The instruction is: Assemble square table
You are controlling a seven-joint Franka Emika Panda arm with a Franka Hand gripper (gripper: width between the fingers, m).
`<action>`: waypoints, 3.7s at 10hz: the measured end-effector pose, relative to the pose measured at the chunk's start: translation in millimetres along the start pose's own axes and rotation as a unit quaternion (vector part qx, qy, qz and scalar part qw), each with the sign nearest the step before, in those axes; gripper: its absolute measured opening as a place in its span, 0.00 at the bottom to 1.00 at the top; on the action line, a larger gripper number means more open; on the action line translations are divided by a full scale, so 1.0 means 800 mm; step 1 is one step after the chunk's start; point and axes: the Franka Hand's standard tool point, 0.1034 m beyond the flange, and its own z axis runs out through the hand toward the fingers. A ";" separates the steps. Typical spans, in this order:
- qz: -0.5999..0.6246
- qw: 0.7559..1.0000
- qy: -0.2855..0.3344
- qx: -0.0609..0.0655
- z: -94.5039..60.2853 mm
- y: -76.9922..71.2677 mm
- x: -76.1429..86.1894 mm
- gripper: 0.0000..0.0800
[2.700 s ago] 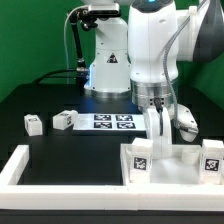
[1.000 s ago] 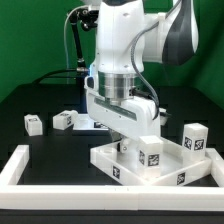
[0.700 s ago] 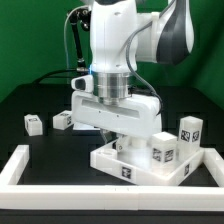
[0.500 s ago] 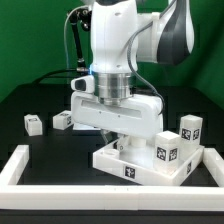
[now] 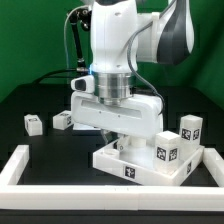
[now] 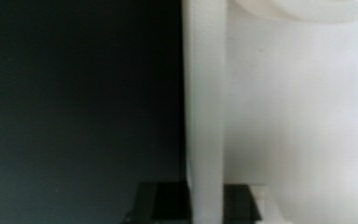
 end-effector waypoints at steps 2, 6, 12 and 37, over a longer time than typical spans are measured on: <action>0.000 1.000 0.000 0.000 0.000 0.000 0.000 0.08; -0.164 0.986 -0.020 0.024 -0.002 0.055 0.053 0.08; -0.441 0.897 0.022 -0.004 -0.006 0.030 0.079 0.08; -0.910 0.391 0.118 -0.073 -0.024 -0.208 0.054 0.09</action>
Offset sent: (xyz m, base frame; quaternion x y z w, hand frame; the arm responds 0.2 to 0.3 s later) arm 0.0000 0.0000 0.0000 0.0000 0.0000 -0.0650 0.9979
